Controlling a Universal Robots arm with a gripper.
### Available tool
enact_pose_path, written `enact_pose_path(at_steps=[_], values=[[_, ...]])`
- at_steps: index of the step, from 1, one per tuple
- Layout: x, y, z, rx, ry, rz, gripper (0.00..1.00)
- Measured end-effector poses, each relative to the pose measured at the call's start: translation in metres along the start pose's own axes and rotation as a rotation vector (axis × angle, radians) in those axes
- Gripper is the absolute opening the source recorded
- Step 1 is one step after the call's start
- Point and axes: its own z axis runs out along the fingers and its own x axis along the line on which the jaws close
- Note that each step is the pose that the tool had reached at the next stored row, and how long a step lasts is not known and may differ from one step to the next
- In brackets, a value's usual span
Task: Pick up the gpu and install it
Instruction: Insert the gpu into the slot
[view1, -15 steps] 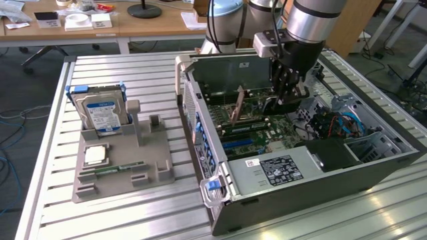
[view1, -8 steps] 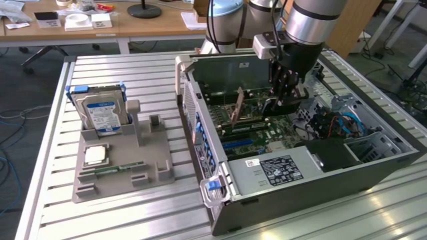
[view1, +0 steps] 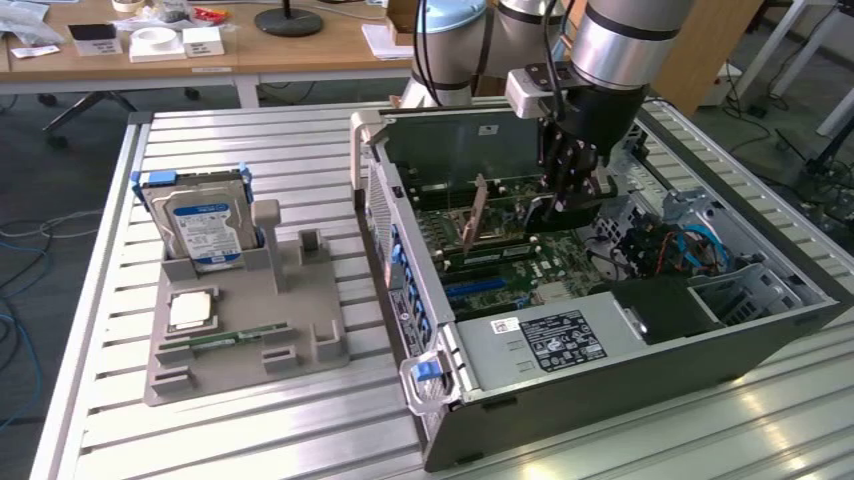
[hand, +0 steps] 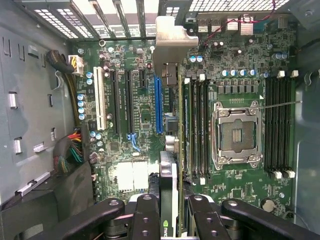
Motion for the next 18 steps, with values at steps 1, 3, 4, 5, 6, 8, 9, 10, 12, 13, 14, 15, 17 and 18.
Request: enact_pose_path(at_steps=[1, 3, 4, 5, 6, 8, 9, 10, 12, 13, 14, 15, 17, 18], values=[[0.0000, 0.0000, 0.0000, 0.0000, -0.0001, 0.000, 0.27], [0.0000, 0.0000, 0.0000, -0.0018, 0.0002, 0.000, 0.27], [0.0000, -0.0001, 0.0001, -0.0060, 0.0004, 0.000, 0.27], [0.0000, -0.0002, 0.0001, -0.0113, 0.0007, 0.000, 0.27], [0.0000, -0.0004, 0.0001, -0.0173, 0.0011, 0.001, 0.27], [0.0000, -0.0004, 0.0000, -0.0262, 0.0018, 0.001, 0.27], [0.0000, -0.0004, 0.0000, -0.0276, 0.0019, 0.001, 0.27], [0.0000, -0.0003, 0.0000, -0.0276, 0.0019, 0.001, 0.27], [0.0000, -0.0004, 0.0000, -0.0276, 0.0018, 0.001, 0.27], [0.0000, -0.0004, 0.0000, -0.0277, 0.0018, 0.001, 0.27], [0.0000, -0.0004, 0.0000, -0.0276, 0.0018, 0.001, 0.27], [0.0000, -0.0004, 0.0001, -0.0276, 0.0018, 0.001, 0.27], [0.0000, -0.0004, 0.0018, -0.0275, 0.0013, 0.001, 0.27], [0.0001, -0.0003, 0.0029, -0.0277, 0.0017, 0.000, 0.27]])
